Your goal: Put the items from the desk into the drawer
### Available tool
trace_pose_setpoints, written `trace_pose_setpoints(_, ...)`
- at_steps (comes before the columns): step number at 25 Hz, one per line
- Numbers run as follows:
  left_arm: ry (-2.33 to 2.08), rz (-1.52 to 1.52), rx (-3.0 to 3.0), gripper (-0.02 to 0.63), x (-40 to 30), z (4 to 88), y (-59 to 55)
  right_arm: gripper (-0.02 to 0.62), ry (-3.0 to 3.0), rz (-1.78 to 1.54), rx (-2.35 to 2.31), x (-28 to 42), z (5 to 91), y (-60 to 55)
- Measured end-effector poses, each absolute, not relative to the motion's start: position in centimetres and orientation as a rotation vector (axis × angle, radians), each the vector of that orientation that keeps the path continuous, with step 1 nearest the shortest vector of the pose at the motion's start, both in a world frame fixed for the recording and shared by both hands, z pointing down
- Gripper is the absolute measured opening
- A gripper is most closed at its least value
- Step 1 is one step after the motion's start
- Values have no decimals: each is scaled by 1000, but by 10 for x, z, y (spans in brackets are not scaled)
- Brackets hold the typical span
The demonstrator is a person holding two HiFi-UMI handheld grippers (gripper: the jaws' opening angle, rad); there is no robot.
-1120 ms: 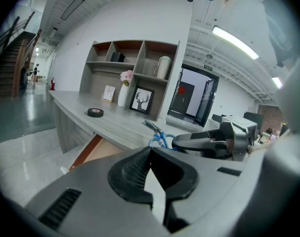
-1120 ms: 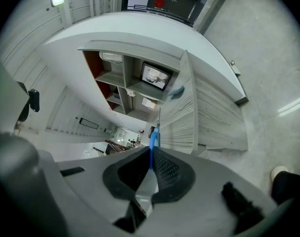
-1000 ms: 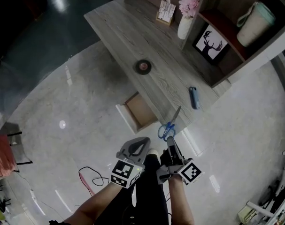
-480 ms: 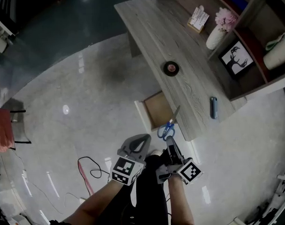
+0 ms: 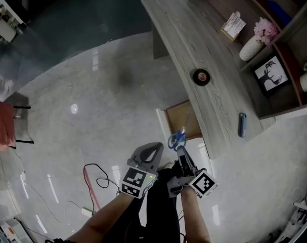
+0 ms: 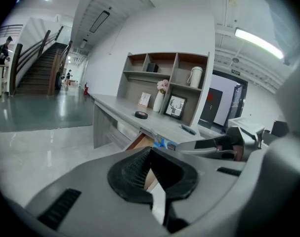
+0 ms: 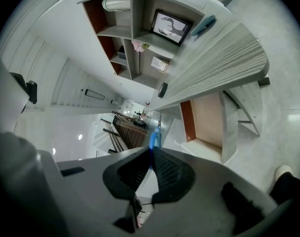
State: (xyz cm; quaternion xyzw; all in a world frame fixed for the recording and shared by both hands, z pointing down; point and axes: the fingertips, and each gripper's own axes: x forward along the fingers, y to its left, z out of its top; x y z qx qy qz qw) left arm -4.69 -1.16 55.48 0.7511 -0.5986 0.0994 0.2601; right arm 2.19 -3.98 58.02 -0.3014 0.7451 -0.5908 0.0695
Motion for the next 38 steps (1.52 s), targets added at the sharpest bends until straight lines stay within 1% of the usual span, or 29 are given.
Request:
trace_pose_setpoints(12, -1645, 248, 1967, 9, -65, 584, -18, 25, 2263, -1857, -940, 9, 621, -46)
trace_pose_setpoints(28, -1662, 242, 1888, 9, -91, 627, -37, 25, 2387, -1831, -1048, -6, 668, -90)
trace_pose_setpoints(29, -1663, 243, 1885, 9, -92, 628, -37, 32, 2413, -1825, -1052, -9, 668, -92)
trace_pose_setpoints(30, -1661, 245, 1881, 9, -92, 630, -36, 102, 2435, -1824, -1049, -12, 669, -94)
trace_pose_setpoints(31, -1657, 246, 1878, 9, -91, 631, -36, 156, 2449, -1826, -1040, -15, 669, -95)
trace_pose_setpoints(38, -1645, 242, 1879, 9, -88, 631, -34, 156, 2430, -1843, -1030, -16, 669, -94)
